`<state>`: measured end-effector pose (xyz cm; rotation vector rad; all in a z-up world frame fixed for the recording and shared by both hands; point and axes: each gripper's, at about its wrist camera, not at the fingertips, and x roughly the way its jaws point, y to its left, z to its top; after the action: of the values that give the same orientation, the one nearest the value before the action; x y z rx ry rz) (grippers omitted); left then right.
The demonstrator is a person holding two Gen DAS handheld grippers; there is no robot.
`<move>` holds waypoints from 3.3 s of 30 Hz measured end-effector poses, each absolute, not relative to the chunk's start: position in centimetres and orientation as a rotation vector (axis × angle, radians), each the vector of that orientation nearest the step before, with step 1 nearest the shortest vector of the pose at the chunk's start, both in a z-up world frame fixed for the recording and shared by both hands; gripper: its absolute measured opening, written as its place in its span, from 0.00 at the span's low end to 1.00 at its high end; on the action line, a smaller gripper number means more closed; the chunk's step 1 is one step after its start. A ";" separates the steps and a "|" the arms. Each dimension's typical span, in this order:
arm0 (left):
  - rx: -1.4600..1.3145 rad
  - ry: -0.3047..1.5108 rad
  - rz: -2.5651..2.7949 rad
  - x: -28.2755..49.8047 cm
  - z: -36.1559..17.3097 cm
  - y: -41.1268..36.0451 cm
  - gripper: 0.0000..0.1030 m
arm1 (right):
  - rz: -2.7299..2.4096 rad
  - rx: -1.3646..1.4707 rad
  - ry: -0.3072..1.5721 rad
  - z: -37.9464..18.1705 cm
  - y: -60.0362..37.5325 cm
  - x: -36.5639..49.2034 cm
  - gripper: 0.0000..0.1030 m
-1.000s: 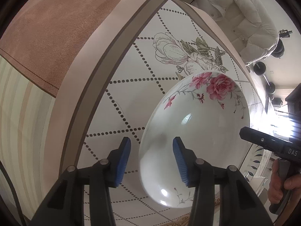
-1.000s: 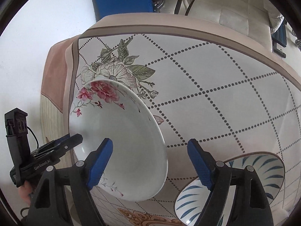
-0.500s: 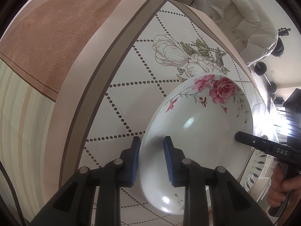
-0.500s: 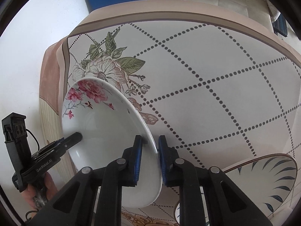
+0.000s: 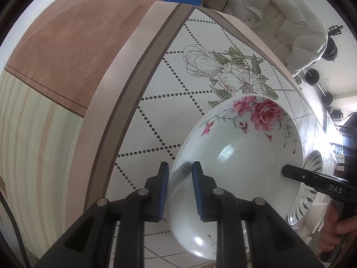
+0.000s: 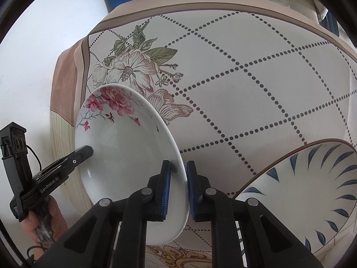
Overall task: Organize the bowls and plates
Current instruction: 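Grasp the pink-rose plate rim with both grippers and lift it, then lower the pink-rose plate onto the white plate and open both grippers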
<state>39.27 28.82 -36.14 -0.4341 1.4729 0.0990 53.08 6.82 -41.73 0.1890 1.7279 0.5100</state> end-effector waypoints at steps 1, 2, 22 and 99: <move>-0.433 1.470 0.097 39.1 -35.9 28.8 0.18 | 0.512 0.193 1.724 -41.5 6.7 52.8 0.16; -0.429 1.467 0.095 39.0 -35.5 28.7 0.18 | 0.514 0.200 1.721 -41.2 6.5 52.6 0.16; -0.282 1.451 -0.074 33.9 -28.5 18.0 0.18 | 0.449 0.347 1.640 -33.3 -5.5 41.8 0.15; 0.102 1.687 -0.129 26.6 -37.3 -0.1 0.26 | 0.052 0.324 1.825 -38.8 -20.1 26.7 0.52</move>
<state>26.64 -0.06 -37.31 0.1022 1.6870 -0.1294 26.72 -20.12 -38.79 0.3238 1.8246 0.0522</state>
